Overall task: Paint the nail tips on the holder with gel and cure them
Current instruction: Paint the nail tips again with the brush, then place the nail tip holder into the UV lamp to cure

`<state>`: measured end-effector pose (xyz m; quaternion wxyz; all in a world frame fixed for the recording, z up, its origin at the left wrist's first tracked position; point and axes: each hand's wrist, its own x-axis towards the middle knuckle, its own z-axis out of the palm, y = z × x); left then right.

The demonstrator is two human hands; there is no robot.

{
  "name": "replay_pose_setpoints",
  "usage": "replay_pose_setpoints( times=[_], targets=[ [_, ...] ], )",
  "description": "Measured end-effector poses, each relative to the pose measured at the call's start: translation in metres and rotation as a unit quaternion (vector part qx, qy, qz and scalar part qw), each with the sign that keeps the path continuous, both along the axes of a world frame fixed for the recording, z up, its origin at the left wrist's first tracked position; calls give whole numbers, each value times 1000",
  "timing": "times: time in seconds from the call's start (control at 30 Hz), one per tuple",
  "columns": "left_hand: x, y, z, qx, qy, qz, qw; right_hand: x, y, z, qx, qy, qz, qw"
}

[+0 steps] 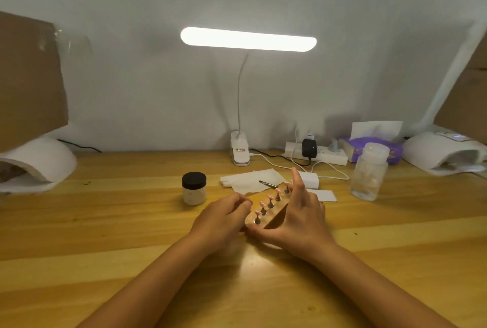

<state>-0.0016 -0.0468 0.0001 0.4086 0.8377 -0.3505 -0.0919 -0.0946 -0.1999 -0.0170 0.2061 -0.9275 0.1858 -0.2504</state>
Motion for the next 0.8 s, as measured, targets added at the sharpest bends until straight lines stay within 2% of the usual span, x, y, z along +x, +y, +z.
replay_pose_setpoints(
  times=[0.07, 0.17, 0.27, 0.37, 0.47, 0.67, 0.8],
  targets=[
    [-3, -4, 4, -28, 78, -22, 996, -3, -2, 3, -1, -18, 20, 1000],
    [-5, -1, 7, -103, 226, -19, 969, -9, -4, 11, 39, -31, 47, 998],
    [-10, -1, 7, -157, 289, -12, 944, -18, 0, 18, 84, -38, 49, 995],
    [-18, -6, 9, -196, 305, -2, 932, -32, 6, 23, 219, -43, -5, 975],
    [-29, -14, 9, -216, 308, -19, 926, -40, 11, 25, 393, -17, 24, 919],
    [-45, -25, 6, -221, 284, -16, 933, -64, 6, 35, 545, -75, 28, 834],
    [-31, -17, 1, -219, 243, 19, 945, -100, -37, 48, 578, -158, -32, 800]
  ],
)
